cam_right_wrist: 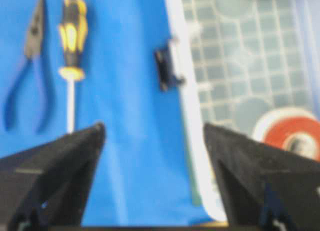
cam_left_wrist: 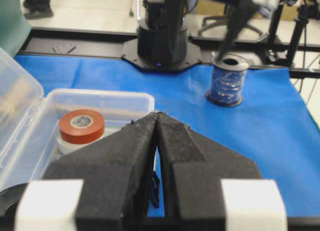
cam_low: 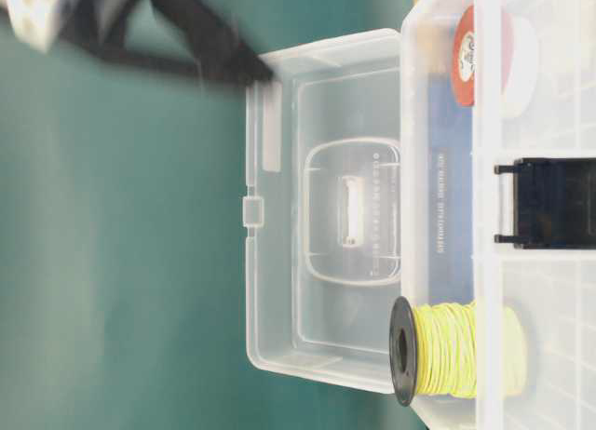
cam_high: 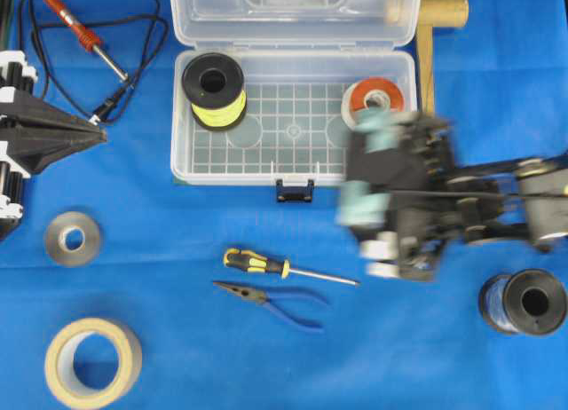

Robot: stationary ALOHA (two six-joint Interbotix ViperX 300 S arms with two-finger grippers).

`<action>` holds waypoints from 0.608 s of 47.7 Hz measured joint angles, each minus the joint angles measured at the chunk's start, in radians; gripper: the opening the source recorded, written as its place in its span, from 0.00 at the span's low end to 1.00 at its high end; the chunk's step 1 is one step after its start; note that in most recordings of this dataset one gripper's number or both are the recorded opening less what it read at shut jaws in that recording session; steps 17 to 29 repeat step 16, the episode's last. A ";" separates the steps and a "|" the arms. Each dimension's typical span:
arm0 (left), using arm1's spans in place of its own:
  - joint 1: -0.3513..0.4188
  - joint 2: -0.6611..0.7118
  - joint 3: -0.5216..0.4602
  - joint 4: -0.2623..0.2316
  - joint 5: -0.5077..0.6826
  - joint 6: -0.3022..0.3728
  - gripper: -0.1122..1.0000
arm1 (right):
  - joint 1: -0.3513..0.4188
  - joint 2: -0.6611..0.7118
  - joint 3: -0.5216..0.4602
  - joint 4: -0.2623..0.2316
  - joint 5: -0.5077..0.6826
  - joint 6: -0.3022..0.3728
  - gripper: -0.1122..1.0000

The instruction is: Pick the screwdriver from the toolbox among several items.

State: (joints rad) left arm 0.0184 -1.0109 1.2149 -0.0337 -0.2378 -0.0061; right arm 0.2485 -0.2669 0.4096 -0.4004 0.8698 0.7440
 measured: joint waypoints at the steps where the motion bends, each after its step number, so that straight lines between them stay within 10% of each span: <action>1: 0.000 0.000 0.000 -0.002 0.000 0.000 0.10 | 0.002 -0.032 0.032 -0.003 -0.017 0.005 0.80; 16: 0.000 0.000 0.003 -0.002 0.002 0.000 0.10 | 0.003 -0.528 0.479 -0.089 -0.255 0.075 0.80; 29: 0.000 0.000 0.003 -0.002 0.002 0.000 0.10 | 0.003 -0.528 0.479 -0.089 -0.255 0.075 0.80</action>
